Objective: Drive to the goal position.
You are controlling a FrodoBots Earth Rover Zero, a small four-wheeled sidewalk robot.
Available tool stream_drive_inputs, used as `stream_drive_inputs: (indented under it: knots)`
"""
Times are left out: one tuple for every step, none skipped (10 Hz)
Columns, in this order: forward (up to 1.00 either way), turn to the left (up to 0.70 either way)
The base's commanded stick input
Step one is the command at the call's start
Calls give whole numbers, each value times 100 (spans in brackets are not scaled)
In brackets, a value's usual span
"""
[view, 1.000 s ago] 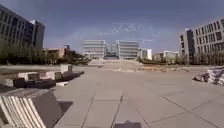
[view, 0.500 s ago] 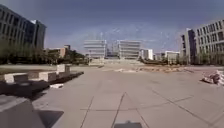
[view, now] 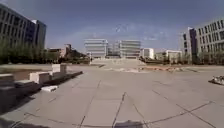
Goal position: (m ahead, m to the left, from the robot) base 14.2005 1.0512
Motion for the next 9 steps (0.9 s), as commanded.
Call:
stream_drive_inputs:
  knots:
    - [70,1]
    - [70,1]
    - [70,1]
    - [70,1]
    - [70,1]
    - [70,1]
    - [70,19]
    - [70,18]
    - [70,1]
